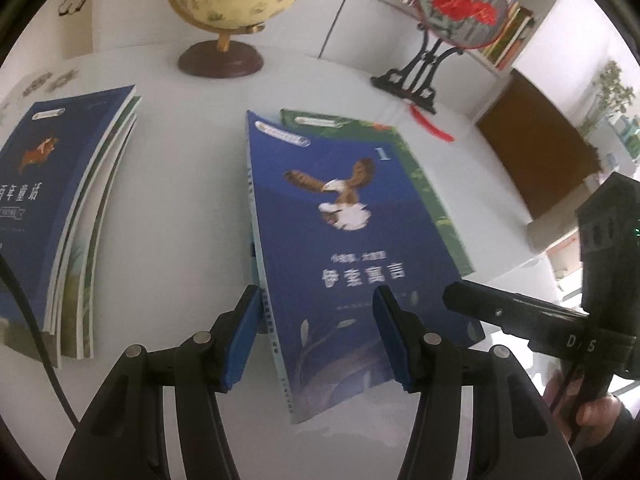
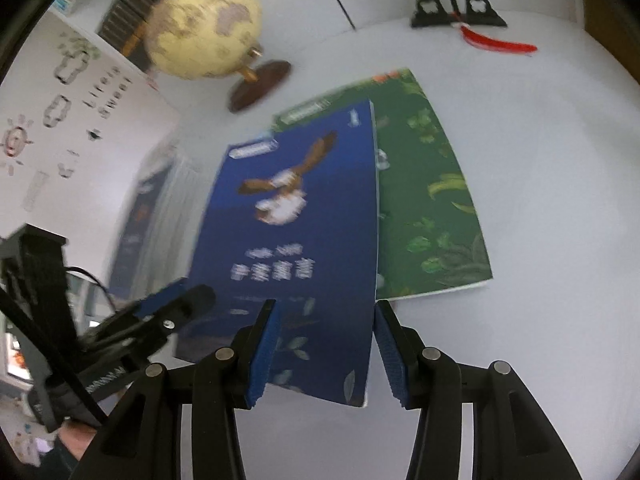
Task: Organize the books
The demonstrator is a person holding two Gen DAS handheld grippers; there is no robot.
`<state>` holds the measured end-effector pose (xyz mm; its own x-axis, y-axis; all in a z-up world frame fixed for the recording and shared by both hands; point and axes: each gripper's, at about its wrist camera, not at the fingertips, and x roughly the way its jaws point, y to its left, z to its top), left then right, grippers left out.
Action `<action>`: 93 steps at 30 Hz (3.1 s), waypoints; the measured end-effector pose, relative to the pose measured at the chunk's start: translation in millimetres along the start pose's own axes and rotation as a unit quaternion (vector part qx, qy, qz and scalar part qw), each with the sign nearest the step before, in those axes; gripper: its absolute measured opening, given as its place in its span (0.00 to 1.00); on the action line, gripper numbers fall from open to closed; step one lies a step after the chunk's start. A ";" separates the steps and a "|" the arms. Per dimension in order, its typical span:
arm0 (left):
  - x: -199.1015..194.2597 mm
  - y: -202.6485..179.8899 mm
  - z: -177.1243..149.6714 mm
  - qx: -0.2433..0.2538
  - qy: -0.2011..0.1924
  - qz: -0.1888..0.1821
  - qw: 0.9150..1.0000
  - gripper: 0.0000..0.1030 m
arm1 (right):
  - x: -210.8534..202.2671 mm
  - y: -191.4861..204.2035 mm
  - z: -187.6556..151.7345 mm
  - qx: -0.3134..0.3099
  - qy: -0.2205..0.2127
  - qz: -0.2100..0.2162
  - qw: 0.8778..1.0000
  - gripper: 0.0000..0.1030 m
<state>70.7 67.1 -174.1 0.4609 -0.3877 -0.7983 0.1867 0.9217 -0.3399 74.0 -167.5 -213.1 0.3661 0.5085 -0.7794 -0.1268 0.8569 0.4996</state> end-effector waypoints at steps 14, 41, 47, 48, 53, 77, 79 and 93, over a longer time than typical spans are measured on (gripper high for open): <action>-2.0 24.7 -1.1 -0.069 -0.008 -0.056 0.996 0.52 | -2.6 -30.1 -13.1 0.066 -0.013 0.096 0.993 0.45; 5.0 16.1 4.9 -0.144 0.013 -0.140 0.980 0.12 | 23.3 -42.3 -23.3 0.127 0.053 0.148 0.979 0.54; 4.2 0.4 3.1 -0.097 0.006 -0.066 0.993 0.12 | 14.1 -30.2 -14.1 0.092 0.026 0.142 0.985 0.36; 2.9 -0.7 3.3 -0.091 0.005 -0.060 0.994 0.12 | 11.9 -24.7 -12.3 0.069 0.024 0.125 0.989 0.32; -8.6 -16.7 4.1 -0.046 -0.005 -0.014 0.999 0.12 | 2.9 -6.6 -9.4 0.004 0.016 0.090 0.996 0.28; -143.9 76.4 13.9 -0.032 -0.077 -0.005 0.997 0.14 | -14.0 175.6 -15.6 -0.146 -0.061 0.026 0.987 0.28; -162.0 89.6 17.8 -0.028 -0.091 0.003 0.995 0.14 | -13.1 200.0 -14.8 -0.158 -0.074 0.032 0.984 0.28; -172.8 191.0 46.5 -0.059 -0.112 0.026 0.992 0.15 | 55.0 299.0 13.6 -0.183 -0.081 0.052 0.978 0.28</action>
<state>67.1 310.5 -78.0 0.6512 -0.3152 -0.6904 0.0608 0.9284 -0.3666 68.7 115.5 -101.5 0.4719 0.5995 -0.6465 -0.4815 0.7895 0.3806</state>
